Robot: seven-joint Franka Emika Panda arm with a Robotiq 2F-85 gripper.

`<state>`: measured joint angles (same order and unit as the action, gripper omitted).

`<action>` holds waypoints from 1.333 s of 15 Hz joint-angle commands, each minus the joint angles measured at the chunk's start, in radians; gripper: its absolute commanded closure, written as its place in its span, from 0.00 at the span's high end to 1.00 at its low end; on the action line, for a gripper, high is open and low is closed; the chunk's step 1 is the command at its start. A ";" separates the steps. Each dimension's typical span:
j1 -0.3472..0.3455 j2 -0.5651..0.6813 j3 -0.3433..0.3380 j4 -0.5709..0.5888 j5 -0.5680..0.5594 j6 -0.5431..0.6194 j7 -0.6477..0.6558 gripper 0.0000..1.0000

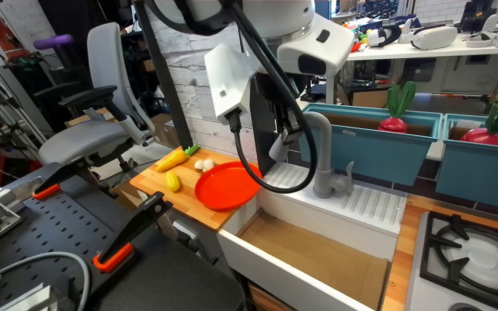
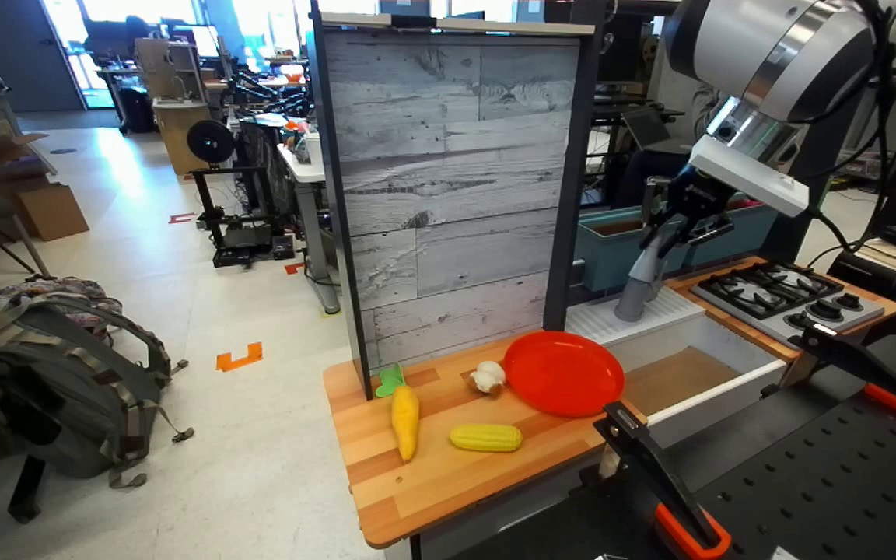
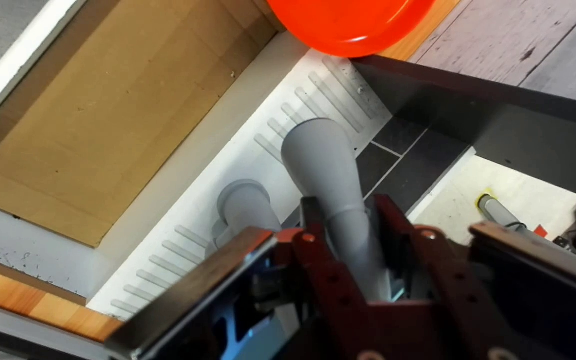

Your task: Move the carrot plushie away from you, then turn the tap nozzle to the right, finally, put the doll on the orange plate

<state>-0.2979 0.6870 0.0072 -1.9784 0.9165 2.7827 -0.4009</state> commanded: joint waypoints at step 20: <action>-0.089 -0.013 -0.046 -0.028 -0.010 -0.058 -0.022 1.00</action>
<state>-0.3532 0.7091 -0.0048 -1.9653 0.9279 2.6961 -0.4218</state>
